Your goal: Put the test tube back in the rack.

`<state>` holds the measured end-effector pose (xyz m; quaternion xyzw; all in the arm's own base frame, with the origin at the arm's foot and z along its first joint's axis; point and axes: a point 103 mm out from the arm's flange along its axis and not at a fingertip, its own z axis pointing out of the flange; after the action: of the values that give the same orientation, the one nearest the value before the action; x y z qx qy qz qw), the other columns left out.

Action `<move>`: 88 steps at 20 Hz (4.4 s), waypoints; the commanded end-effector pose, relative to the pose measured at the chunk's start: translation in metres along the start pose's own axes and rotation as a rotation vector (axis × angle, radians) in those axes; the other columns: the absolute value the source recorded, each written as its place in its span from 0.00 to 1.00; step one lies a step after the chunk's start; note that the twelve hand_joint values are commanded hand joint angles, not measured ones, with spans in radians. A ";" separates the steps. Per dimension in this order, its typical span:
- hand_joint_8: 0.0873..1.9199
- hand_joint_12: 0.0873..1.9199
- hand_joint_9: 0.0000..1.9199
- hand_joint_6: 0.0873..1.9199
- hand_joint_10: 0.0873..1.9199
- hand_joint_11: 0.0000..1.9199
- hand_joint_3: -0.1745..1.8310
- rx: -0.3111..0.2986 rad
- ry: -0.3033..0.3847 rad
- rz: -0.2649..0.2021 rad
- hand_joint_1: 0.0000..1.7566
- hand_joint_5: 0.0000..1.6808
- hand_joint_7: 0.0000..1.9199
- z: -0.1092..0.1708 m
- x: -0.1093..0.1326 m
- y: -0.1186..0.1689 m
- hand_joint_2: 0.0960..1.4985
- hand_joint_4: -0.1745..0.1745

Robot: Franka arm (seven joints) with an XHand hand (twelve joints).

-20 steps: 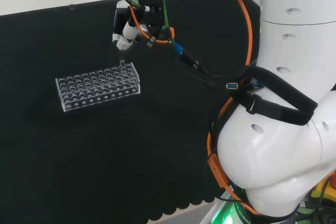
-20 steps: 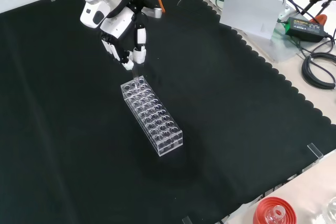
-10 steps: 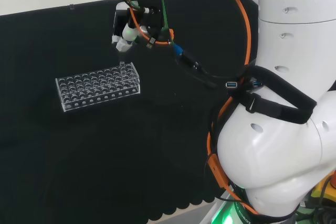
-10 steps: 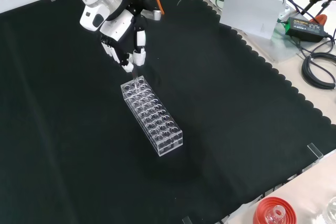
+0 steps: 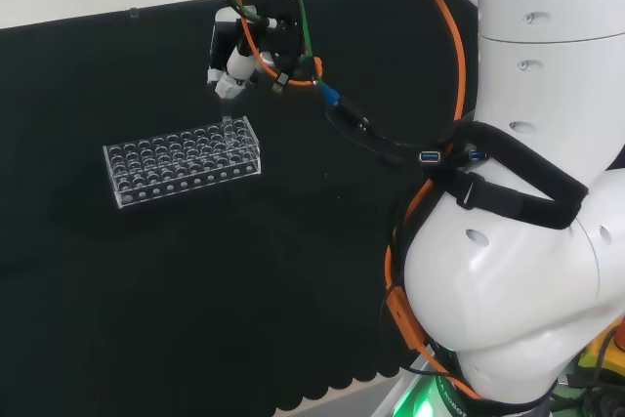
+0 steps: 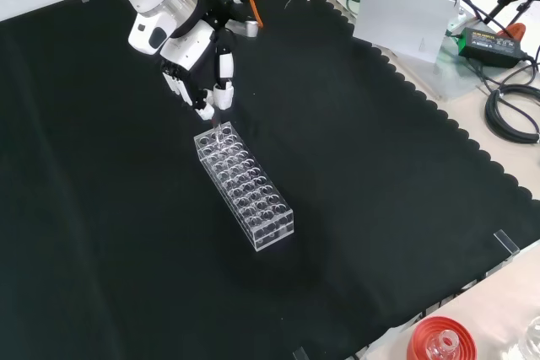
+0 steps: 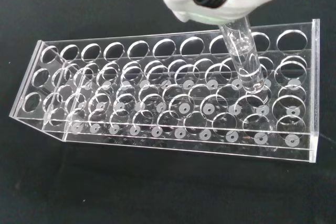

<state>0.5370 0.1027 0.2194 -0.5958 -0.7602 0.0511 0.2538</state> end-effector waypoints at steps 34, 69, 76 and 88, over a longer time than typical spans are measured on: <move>0.30 0.45 0.77 0.14 0.00 0.62 0.00 0.005 0.010 -0.027 0.81 0.77 0.74 0.025 -0.019 0.009 0.67 0.00; 0.45 0.75 0.42 0.34 0.41 0.22 0.00 0.138 0.069 -0.103 0.60 0.22 0.29 0.039 -0.023 0.015 0.51 0.53; 0.45 0.76 0.38 0.31 0.44 0.18 0.00 0.095 0.057 -0.122 0.59 0.21 0.27 0.018 -0.019 0.007 0.51 0.57; 0.45 0.77 0.37 0.29 0.45 0.17 0.00 -0.029 0.005 -0.124 0.59 0.21 0.26 -0.062 -0.007 -0.031 0.51 0.58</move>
<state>0.5428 0.0850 0.2445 -0.5420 -0.7940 0.0353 0.2730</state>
